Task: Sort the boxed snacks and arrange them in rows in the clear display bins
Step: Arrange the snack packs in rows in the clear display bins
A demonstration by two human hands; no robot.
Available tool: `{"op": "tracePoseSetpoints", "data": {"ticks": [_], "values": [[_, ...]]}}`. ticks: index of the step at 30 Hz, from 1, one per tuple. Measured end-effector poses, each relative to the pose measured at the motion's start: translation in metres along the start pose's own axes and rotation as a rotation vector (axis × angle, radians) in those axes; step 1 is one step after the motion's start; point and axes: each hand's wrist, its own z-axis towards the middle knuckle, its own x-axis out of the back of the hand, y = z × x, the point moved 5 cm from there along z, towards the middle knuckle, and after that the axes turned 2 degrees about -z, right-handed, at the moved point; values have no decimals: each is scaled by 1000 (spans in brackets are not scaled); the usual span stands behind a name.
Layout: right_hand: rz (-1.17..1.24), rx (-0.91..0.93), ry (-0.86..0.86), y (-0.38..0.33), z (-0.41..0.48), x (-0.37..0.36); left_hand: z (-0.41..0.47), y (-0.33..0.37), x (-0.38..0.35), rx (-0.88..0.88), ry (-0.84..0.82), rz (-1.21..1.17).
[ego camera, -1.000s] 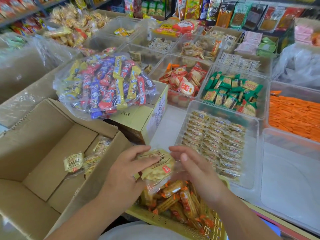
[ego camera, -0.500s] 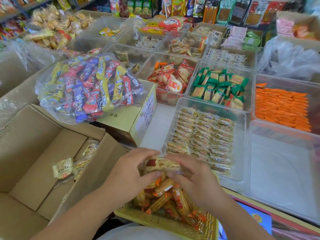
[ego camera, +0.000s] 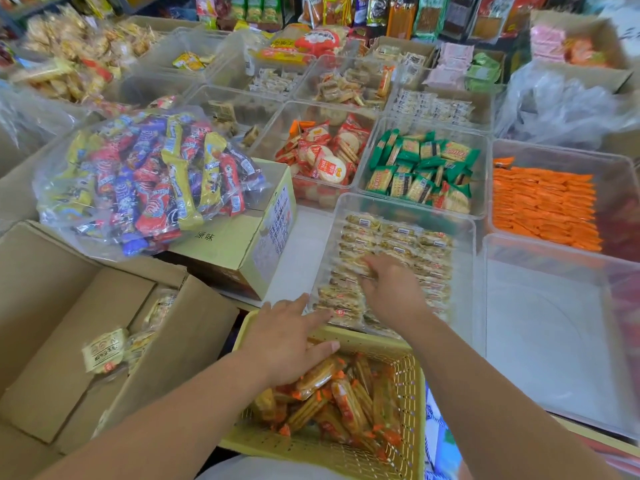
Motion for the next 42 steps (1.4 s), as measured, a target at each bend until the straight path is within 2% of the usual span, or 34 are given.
{"op": "tracePoseSetpoints", "data": {"ticks": [6, 11, 20, 24, 28, 30, 32, 35, 38, 42], "values": [[-147, -16, -318, -11, 8, -38, 0, -7, 1, 2, -2, 12], [-20, 14, -368, -15, 4, -46, -2, -8, 0, -26, 36, -60], [-96, 25, -399, -13, 4, -54, -20, -9, 4, -34, 142, -117], [-279, 15, -381, -18, 3, -50, -60, -23, 17, -52, 283, -259], [-413, 38, -237, -54, -5, -45, -119, -64, 32, -40, 588, -461], [-397, 108, -171, -86, -13, -50, -147, -97, 32, 28, 719, -509], [-377, 190, -157, -123, -26, -65, -170, -136, 24, 151, 761, -579], [-279, 317, -193, -180, -52, -99, -192, -199, 7, 328, 753, -664], [-180, 431, -293, -229, -74, -140, -200, -259, -13, 503, 614, -665], [-272, 442, -396, -259, -85, -185, -193, -316, -26, 565, 462, -590]]}}
